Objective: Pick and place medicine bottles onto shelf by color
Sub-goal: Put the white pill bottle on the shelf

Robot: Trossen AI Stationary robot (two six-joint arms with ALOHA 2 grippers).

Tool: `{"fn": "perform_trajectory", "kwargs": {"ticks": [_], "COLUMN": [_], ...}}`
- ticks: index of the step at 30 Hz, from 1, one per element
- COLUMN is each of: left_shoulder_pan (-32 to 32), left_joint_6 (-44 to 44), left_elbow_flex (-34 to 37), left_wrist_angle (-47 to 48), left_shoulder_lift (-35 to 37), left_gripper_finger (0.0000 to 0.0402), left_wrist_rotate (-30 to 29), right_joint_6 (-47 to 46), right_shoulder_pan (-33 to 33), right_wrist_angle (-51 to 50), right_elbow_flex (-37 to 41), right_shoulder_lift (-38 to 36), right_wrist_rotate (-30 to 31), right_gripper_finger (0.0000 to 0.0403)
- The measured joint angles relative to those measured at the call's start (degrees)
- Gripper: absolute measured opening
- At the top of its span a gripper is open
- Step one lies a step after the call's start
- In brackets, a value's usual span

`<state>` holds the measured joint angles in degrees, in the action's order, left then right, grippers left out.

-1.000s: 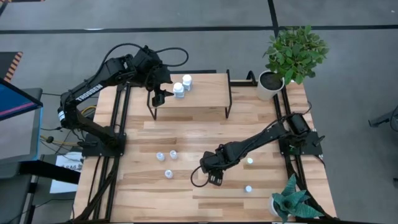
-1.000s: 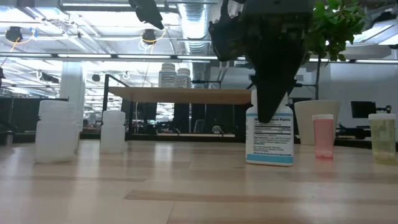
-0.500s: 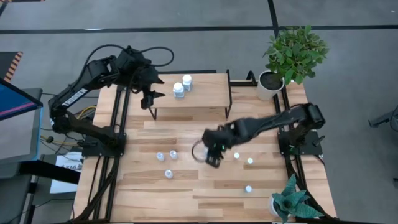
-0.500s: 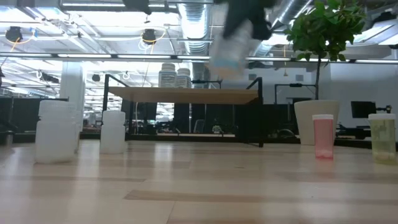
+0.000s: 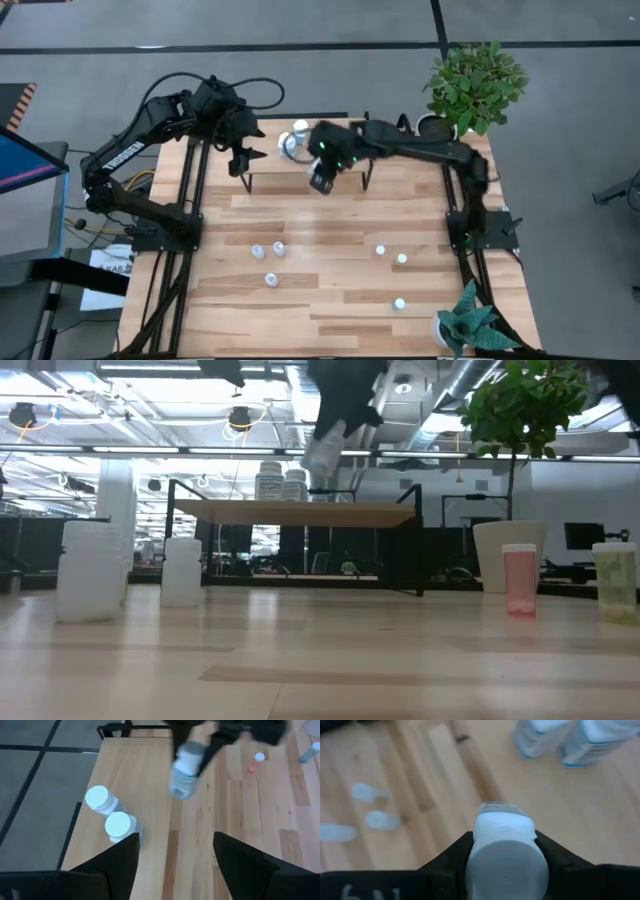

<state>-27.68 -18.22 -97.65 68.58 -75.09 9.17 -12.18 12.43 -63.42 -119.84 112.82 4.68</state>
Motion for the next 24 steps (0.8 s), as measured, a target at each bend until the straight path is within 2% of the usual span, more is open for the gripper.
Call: {"fn": "perform_trajectory", "kwargs": {"ticks": [6,10,20,24], "left_shoulder_pan": [0.09,0.11,0.11,0.11], "left_joint_6": [0.34,0.37,0.33,0.31], "left_elbow_flex": [0.00,0.00,0.00,0.00], "left_wrist_angle": [0.09,0.11,0.11,0.11], "left_shoulder_lift": [0.04,0.11,0.11,0.11], "left_gripper_finger": [0.0242,0.0242,0.0242,0.0242], "left_wrist_rotate": [0.00,-0.42,-0.49,-0.50], "right_joint_6": [4.99,5.32,9.06,11.40], "right_shoulder_pan": [5.18,7.86,9.09,9.09], "right_wrist_angle": [-7.64,-7.83,-6.23,-3.66], "right_elbow_flex": [-15.31,-13.17,-13.37,-13.23], "right_shoulder_lift": [9.34,10.09,12.06,12.26], "right_wrist_rotate": [-1.70,-7.06,-7.06,-6.28], "right_gripper_finger": [0.0166,0.0167,0.0170,0.0191]}}
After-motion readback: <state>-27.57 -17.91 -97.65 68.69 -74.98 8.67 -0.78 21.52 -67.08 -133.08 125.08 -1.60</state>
